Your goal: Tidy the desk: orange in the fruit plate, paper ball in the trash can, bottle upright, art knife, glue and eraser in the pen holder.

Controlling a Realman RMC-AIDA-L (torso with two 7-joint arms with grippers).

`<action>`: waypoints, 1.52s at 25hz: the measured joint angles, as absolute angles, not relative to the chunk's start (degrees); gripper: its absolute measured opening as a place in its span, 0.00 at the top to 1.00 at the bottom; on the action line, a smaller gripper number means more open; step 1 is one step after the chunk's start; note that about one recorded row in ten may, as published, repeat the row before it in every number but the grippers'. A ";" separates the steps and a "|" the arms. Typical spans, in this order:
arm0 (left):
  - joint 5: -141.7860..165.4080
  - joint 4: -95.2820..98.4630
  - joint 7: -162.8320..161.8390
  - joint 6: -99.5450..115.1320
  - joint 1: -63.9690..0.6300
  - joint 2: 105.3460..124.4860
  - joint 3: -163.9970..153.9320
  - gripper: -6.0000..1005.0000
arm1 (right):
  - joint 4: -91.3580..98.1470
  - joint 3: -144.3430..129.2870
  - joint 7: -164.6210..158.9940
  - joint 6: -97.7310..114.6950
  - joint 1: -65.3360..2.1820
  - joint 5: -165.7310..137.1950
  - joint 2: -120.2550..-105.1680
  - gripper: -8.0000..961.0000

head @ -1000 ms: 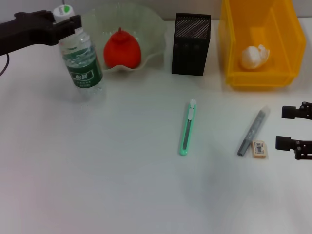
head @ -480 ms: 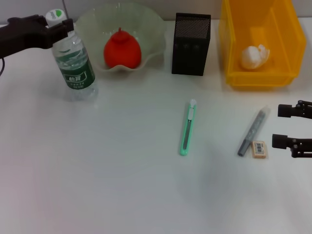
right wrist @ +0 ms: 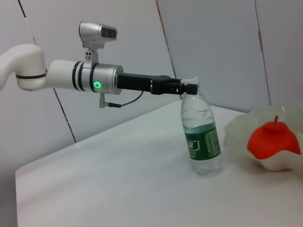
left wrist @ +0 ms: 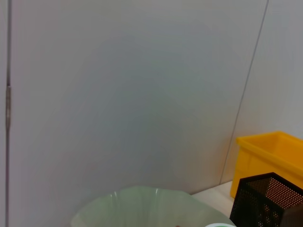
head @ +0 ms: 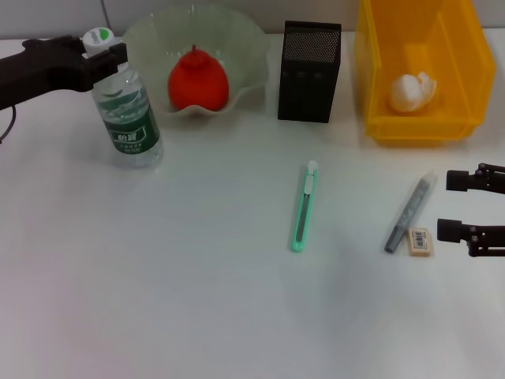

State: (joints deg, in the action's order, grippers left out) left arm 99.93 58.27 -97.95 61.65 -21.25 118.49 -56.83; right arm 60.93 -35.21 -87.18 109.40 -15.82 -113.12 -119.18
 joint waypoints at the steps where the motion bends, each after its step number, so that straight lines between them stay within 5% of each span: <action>1: 99.93 58.27 -97.95 61.65 -21.25 118.49 -56.83 0.53 | 60.93 -35.22 -87.18 109.40 -15.82 -113.12 -119.18 0.13; 8: 99.05 57.85 -97.64 61.43 -21.07 118.57 -57.06 0.53 | 60.87 -35.24 -87.17 109.41 -15.82 -113.17 -119.18 0.13; 13: 98.88 57.52 -97.55 61.66 -21.03 118.47 -56.79 0.37 | 60.80 -35.24 -87.17 109.42 -15.82 -113.21 -119.17 0.13; 25: 94.85 60.93 -94.55 80.09 -18.94 117.42 -45.70 0.18 | 70.12 -39.62 -100.43 109.94 -17.88 -115.23 -119.08 0.13; 33: 94.12 49.04 -80.31 105.03 -18.15 113.51 -37.61 0.18 | 86.49 -50.31 -124.89 109.66 -26.62 -123.78 -119.09 0.13; 38: 95.34 45.52 -74.70 111.31 -16.97 112.67 -38.04 0.19 | 88.43 -58.12 -137.98 109.91 -35.55 -133.60 -118.96 0.13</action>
State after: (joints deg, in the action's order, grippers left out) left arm 95.34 45.52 -74.70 111.31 -16.97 112.67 -38.04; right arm 88.43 -58.12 -137.98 109.91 -35.55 -133.60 -118.96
